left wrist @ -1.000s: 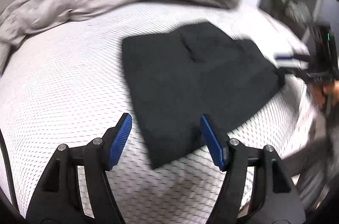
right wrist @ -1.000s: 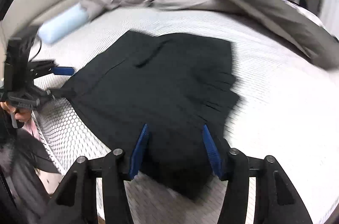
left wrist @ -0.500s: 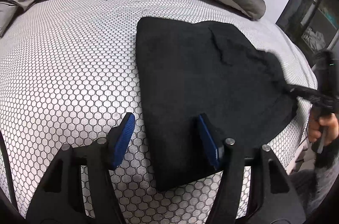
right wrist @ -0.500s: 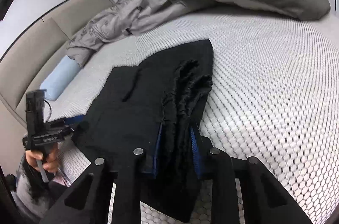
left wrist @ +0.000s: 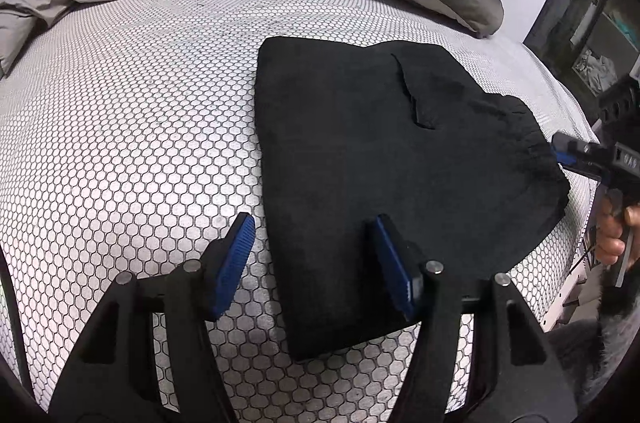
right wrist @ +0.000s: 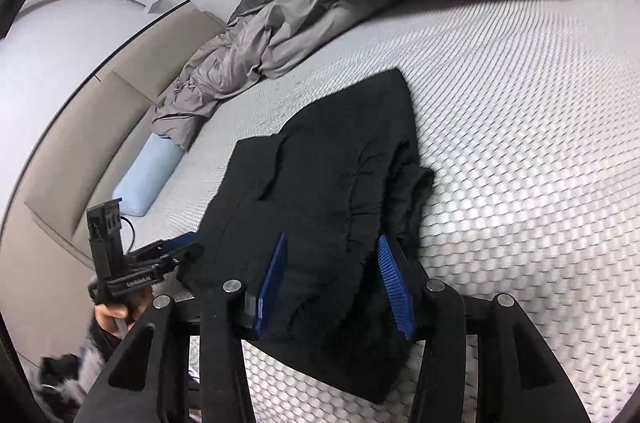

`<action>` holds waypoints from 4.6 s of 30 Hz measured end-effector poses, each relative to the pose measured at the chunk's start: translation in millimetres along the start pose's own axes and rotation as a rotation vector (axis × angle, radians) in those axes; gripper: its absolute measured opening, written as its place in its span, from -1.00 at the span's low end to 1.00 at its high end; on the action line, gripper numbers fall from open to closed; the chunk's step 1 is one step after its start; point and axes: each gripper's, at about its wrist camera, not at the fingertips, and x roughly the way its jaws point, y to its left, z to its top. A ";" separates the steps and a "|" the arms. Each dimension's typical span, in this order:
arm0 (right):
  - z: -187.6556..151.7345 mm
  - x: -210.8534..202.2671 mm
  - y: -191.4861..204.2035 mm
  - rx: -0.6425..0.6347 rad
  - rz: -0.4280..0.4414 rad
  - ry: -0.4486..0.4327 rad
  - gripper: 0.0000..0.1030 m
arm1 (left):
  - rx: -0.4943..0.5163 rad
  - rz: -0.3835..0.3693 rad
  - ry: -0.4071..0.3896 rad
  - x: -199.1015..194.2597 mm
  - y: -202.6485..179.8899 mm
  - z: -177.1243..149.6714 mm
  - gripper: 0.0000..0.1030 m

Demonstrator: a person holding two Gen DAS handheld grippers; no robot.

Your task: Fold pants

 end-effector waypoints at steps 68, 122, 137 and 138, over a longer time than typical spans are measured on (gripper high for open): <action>-61.4 -53.3 96.2 -0.424 -0.334 -0.250 0.99 | 0.109 0.153 -0.355 -76.8 -73.0 -28.1 0.99; -79.3 -14.2 95.8 -0.450 -0.396 -0.378 1.00 | 0.103 0.154 -0.327 -49.1 -65.8 -21.1 0.99; -79.3 -14.8 93.2 -0.445 -0.399 -0.375 1.00 | 0.090 0.143 -0.324 -48.7 -67.3 -20.5 0.99; -79.3 -14.7 93.4 -0.446 -0.398 -0.374 1.00 | 0.090 0.144 -0.324 -48.7 -67.6 -20.5 0.99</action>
